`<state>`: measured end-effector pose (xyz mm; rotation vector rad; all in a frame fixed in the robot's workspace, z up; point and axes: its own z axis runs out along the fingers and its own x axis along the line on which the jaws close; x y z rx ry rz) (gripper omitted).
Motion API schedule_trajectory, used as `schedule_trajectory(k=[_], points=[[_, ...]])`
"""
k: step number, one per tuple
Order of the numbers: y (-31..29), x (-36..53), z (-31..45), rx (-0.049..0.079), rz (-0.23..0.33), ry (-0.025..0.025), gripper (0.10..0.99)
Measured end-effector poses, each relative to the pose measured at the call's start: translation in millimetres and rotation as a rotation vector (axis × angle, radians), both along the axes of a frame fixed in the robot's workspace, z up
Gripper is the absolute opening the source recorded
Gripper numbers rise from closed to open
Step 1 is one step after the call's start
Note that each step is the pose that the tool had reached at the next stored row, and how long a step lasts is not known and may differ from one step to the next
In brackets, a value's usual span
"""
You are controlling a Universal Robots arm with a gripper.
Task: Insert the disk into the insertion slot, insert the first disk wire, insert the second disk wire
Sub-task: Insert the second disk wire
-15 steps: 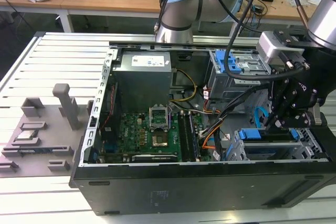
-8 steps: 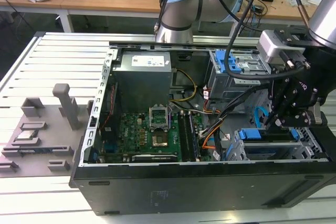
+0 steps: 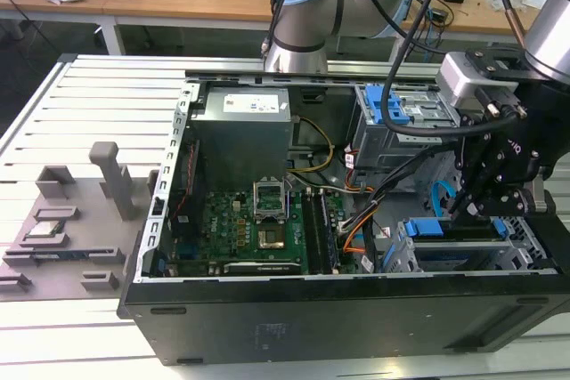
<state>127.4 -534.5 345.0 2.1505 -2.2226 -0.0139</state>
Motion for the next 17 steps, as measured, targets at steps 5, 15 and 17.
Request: schedule_trajectory(k=[5, 15, 17], points=[[-0.1, 0.2, -2.4, -0.001, 0.000, 0.0002, 0.161], [-0.1, 0.2, 0.7, 0.002, 0.000, 0.0002, 0.161], [0.0, 0.2, 0.6, 0.009, 0.000, 0.0001, 0.161]])
